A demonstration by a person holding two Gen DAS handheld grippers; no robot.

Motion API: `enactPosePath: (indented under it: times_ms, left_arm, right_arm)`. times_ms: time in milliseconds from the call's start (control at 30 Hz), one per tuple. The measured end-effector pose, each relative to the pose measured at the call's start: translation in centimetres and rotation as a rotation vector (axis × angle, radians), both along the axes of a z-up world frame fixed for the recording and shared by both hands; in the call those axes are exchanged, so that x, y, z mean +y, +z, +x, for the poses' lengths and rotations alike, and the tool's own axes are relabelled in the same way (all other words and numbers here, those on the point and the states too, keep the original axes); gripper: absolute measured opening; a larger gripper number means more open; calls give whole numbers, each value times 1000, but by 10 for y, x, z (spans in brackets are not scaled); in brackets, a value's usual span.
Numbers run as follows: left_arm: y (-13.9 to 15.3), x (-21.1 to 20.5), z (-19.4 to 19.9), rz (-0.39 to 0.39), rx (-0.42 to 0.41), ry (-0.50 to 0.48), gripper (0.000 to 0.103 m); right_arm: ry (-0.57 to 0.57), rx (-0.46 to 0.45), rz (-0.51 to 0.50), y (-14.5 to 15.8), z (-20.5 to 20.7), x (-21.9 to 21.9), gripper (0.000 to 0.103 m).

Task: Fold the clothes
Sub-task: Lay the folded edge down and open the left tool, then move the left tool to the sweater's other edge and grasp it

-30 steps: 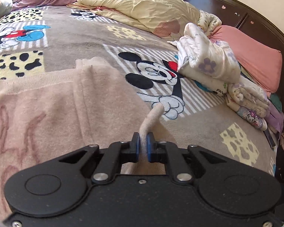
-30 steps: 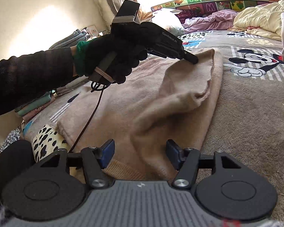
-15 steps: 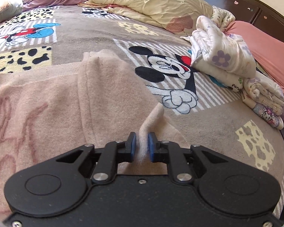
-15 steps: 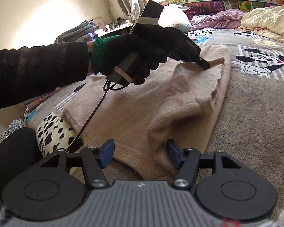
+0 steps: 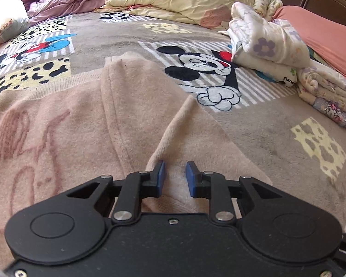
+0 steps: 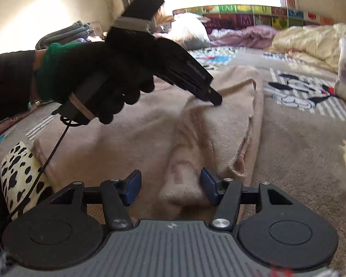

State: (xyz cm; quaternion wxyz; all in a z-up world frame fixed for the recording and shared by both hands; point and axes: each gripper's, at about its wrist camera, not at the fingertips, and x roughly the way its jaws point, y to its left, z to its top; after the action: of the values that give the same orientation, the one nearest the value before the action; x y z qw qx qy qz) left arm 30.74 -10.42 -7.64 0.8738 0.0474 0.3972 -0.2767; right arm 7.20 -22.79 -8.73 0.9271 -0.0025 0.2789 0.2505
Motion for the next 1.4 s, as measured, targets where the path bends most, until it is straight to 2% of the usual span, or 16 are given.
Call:
enactPosePath:
  times_ms: [133, 233, 300, 333, 467, 633, 800, 867, 1000, 1233, 1400]
  left_arm:
    - [0, -3, -1, 16, -1, 44, 23]
    - [14, 11, -15, -30, -33, 94, 23]
    - [24, 22, -24, -63, -55, 128, 35]
    - [29, 27, -28, -79, -66, 144, 53]
    - [48, 78, -57, -164, -88, 248, 54]
    - [54, 189, -115, -268, -116, 513, 54]
    - [34, 291, -164, -347, -78, 837, 54]
    - [25, 313, -178, -385, -53, 909, 54]
    - [11, 335, -195, -467, -7, 973, 54]
    - [-1, 311, -188, -474, 76, 967, 52]
    - [-6, 301, -192, -502, 70, 952, 49]
  right_arm:
    - [-6, 3, 29, -3, -10, -2, 60]
    - [-18, -6, 23, -3, -17, 0, 60]
    - [-29, -30, 27, 0, -28, 0, 60]
    - [-38, -43, 41, 3, -33, -3, 59]
    - [-78, -77, 117, 16, -51, -19, 59]
    - [-146, -109, 196, 25, -55, -35, 59]
    - [-179, 0, 351, 14, -48, -49, 59]
    - [-182, 17, 368, 11, -49, -49, 59]
    - [-163, -1, 368, 13, -54, -44, 60]
    - [-126, -26, 330, 13, -57, -31, 60]
    - [-147, -30, 315, 11, -57, -30, 60]
